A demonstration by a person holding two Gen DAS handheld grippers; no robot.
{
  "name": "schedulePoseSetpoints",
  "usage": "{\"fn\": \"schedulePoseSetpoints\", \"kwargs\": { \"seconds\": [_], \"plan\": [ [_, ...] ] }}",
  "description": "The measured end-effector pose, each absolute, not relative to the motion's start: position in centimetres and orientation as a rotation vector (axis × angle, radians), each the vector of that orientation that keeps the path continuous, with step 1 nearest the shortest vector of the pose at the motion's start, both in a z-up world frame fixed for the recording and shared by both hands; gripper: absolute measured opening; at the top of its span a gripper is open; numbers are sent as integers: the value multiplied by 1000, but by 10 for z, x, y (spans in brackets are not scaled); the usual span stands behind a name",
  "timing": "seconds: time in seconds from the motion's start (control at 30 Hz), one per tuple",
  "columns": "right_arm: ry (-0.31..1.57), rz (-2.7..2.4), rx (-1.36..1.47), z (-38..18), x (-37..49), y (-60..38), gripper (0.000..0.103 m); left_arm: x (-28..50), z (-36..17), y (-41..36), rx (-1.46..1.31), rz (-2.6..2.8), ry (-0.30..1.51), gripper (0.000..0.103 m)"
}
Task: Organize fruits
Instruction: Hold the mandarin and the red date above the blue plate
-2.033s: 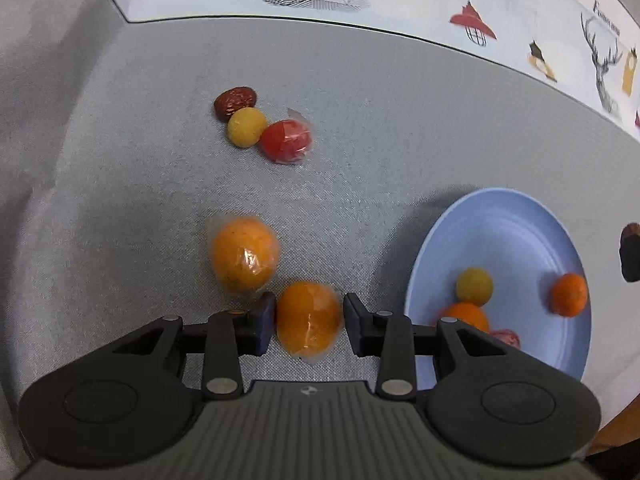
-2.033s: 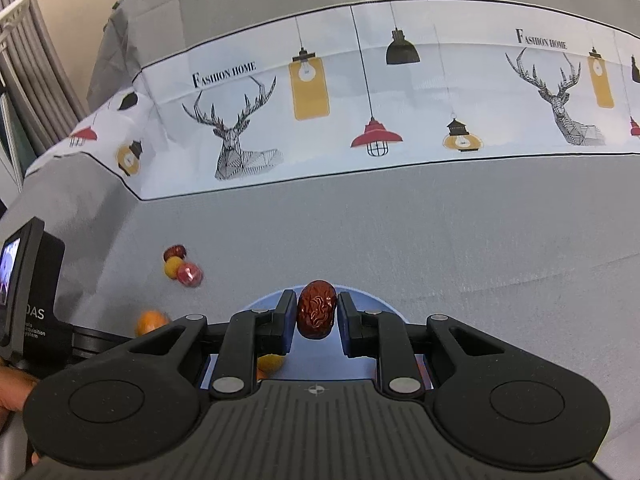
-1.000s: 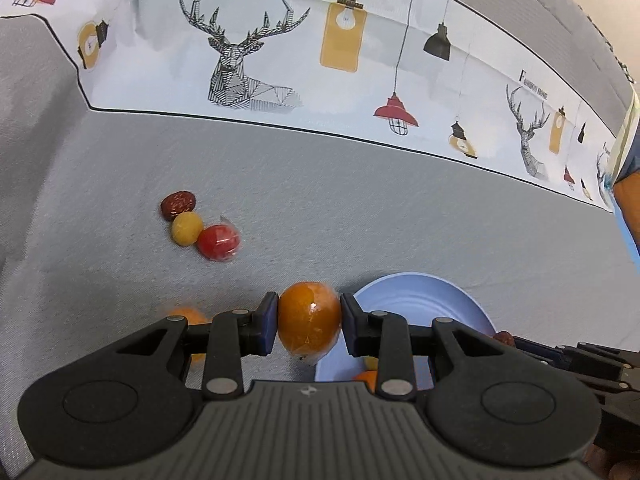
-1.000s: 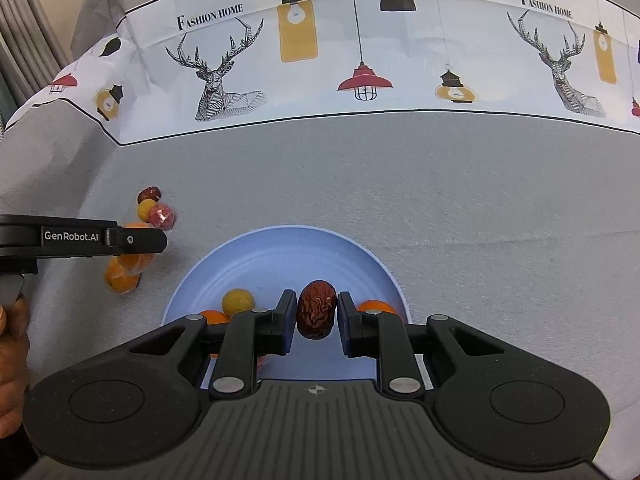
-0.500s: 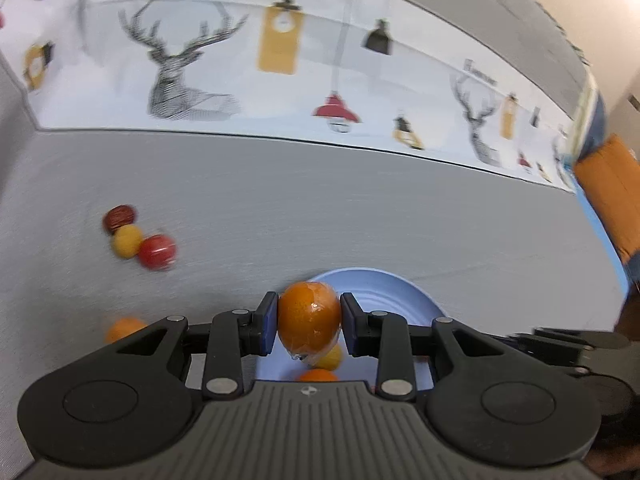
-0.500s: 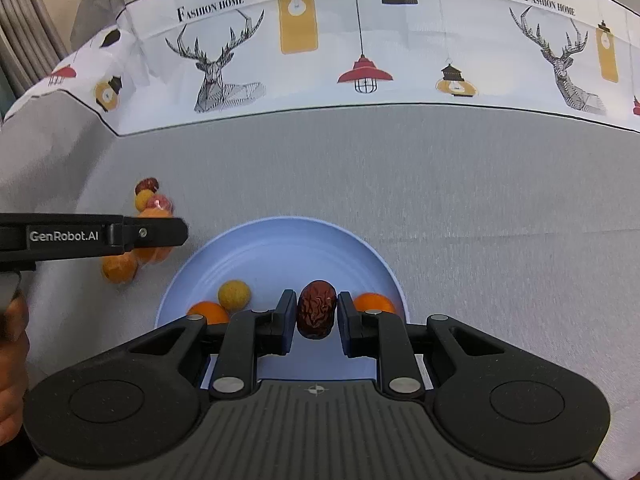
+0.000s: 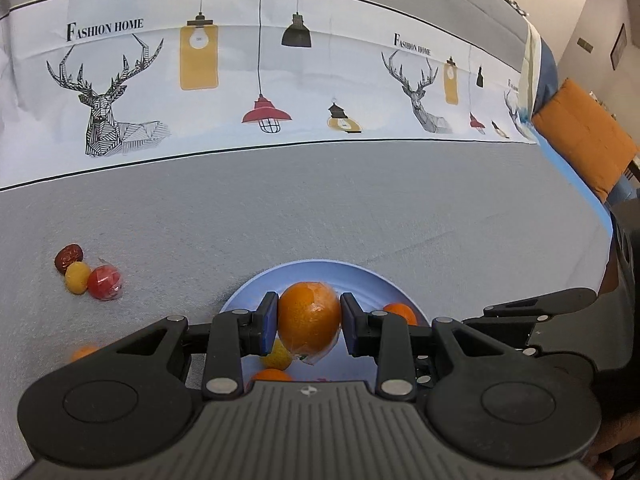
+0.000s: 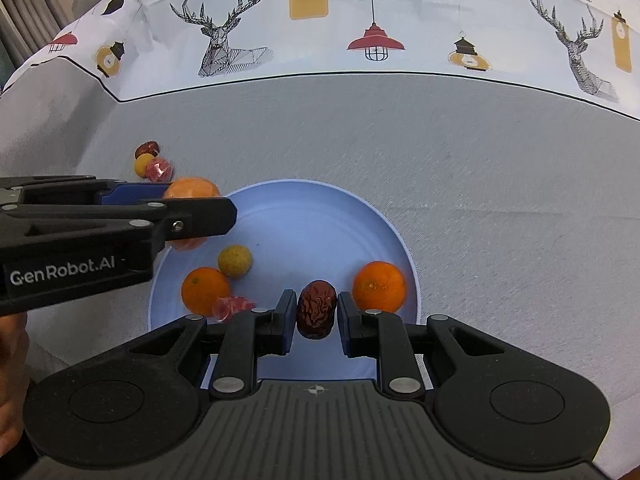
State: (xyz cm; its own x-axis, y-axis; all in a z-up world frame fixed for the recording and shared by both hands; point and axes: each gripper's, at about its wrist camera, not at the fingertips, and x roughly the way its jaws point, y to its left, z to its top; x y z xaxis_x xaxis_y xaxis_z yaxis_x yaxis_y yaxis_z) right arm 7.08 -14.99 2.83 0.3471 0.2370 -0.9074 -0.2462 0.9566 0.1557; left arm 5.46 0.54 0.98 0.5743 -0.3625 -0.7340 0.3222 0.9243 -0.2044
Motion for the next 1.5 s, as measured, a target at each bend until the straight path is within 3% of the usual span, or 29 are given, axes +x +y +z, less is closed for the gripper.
{"fn": "schedulePoseSetpoints", "kwargs": {
  "seconds": [1.5],
  "plan": [
    [1193, 328, -29, 23, 65, -143, 23, 54, 11, 0, -37, -413, 865, 36]
  ]
}}
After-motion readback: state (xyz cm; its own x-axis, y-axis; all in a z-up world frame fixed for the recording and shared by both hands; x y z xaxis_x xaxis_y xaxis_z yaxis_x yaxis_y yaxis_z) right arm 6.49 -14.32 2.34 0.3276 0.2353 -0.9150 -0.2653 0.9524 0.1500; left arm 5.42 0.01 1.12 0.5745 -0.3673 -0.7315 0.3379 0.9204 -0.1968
